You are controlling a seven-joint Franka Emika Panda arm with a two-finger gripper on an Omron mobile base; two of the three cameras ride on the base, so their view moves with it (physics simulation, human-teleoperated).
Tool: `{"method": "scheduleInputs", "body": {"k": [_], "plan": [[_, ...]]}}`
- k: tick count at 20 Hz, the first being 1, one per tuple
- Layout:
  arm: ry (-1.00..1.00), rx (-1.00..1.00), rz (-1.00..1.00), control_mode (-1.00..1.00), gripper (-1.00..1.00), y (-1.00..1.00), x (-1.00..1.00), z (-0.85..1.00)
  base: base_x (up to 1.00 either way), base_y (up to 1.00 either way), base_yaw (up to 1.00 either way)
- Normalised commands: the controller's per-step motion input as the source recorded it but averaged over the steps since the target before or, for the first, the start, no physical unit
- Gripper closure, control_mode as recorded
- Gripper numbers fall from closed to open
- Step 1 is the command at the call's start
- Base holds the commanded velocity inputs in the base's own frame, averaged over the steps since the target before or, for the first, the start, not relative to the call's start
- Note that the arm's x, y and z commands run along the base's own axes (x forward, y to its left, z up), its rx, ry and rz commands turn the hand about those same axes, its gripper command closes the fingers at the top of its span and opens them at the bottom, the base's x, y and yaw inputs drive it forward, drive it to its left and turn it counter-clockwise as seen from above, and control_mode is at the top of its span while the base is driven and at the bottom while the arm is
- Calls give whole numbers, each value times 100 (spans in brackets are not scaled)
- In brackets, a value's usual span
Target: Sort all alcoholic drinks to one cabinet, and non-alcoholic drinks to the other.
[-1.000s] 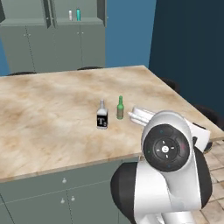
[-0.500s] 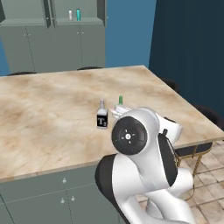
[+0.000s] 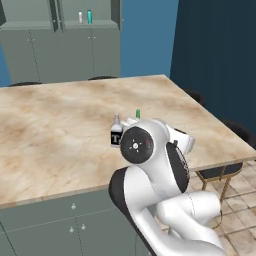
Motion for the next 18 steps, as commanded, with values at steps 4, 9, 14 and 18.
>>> {"method": "scheduleInputs", "body": {"k": [4,9,14,18], "plan": [[0,0,0,-100,-100,0,29,-18,0,0,0],[0,0,0,-100,-100,0,33,-16,0,0,0],[0,0,0,-100,-100,0,42,-11,0,0,0],[0,0,0,-100,-100,20,41,-14,0,0,0]]}}
